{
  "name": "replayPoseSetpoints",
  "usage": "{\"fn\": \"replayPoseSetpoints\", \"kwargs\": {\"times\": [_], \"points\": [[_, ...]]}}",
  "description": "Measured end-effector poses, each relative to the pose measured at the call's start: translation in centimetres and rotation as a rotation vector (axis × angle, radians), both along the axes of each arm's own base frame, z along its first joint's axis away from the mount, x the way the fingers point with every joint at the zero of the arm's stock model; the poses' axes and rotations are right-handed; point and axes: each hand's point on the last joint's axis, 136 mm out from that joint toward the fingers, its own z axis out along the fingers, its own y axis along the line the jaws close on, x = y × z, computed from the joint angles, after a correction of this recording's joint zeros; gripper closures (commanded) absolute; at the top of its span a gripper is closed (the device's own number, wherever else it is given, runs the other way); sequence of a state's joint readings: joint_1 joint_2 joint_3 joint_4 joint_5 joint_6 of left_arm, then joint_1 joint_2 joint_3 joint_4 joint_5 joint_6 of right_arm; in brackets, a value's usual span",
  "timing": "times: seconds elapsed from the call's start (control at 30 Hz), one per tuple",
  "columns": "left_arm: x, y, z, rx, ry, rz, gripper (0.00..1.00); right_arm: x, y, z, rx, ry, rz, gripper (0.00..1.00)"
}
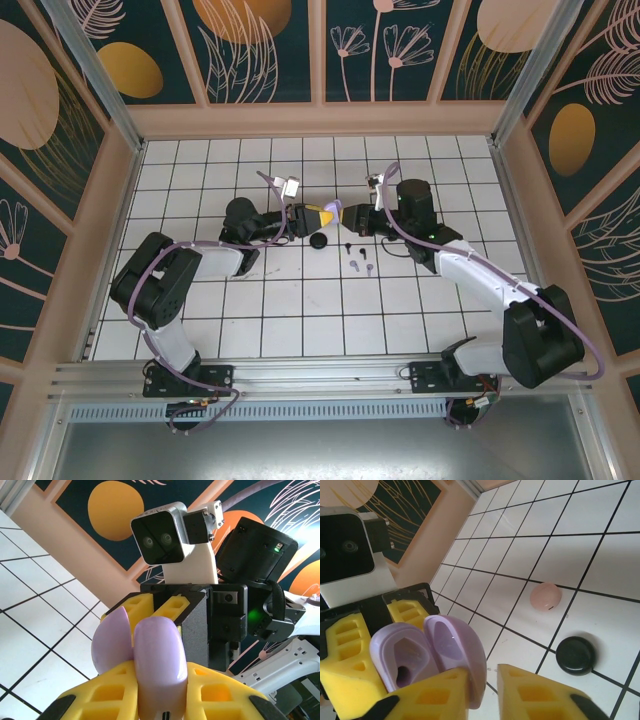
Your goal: Insert wireless bluetooth earbuds into charging case
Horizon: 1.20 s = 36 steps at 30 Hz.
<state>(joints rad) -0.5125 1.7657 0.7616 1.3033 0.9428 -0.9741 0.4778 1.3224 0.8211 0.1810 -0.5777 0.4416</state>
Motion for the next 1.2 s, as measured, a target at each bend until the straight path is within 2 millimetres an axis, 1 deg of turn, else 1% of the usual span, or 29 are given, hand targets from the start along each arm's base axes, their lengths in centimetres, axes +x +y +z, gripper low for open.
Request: {"fn": "replayPoseSetpoints", "kwargs": {"times": [0.13, 0.17, 0.2, 0.23, 0.33, 0.43, 0.5, 0.57, 0.63, 0.8, 1.07, 1.2], "points": [[0.1, 0.0, -0.1, 0.001, 0.004, 0.005, 1.00, 0.0, 0.1, 0.1, -0.005, -0.008, 0.005, 0.97], [0.1, 0.0, -0.1, 0.002, 0.006, 0.007, 0.95, 0.0, 0.1, 0.1, -0.007, -0.011, 0.006, 1.00], [0.2, 0.0, -0.1, 0.002, 0.007, 0.008, 0.87, 0.0, 0.1, 0.1, -0.008, -0.010, 0.006, 1.00], [0.2, 0.0, -0.2, 0.004, 0.009, 0.009, 0.75, 0.0, 0.1, 0.0, -0.010, -0.009, 0.006, 1.00], [0.4, -0.1, -0.4, 0.013, 0.004, 0.023, 0.47, 0.1, 0.0, 0.0, -0.017, -0.006, 0.000, 1.00], [1.0, -0.2, -1.0, 0.032, 0.015, 0.064, 0.36, 0.6, -0.3, 0.3, -0.031, -0.012, -0.027, 1.00], [1.5, 0.0, -1.3, 0.046, 0.021, 0.107, 0.33, 0.9, -0.5, 0.6, -0.043, -0.021, -0.044, 1.00], [1.8, 0.4, -1.1, 0.053, 0.015, 0.150, 0.30, 1.3, -0.7, 0.8, -0.060, -0.031, -0.060, 1.00], [2.3, 0.8, -0.6, 0.060, -0.008, 0.198, 0.26, 1.7, -1.1, 0.8, -0.085, -0.034, -0.082, 1.00], [2.9, 1.6, 0.6, 0.111, -0.078, 0.263, 0.23, 2.9, -2.3, 0.9, -0.181, -0.054, -0.130, 1.00], [5.1, 1.6, 1.9, 0.303, -0.221, 0.240, 0.20, 5.4, -3.3, 1.2, -0.398, -0.138, -0.135, 1.00], [5.5, 1.6, 3.3, 0.386, -0.301, 0.185, 0.20, 6.1, -4.2, 1.2, -0.498, -0.188, -0.140, 1.00]]}}
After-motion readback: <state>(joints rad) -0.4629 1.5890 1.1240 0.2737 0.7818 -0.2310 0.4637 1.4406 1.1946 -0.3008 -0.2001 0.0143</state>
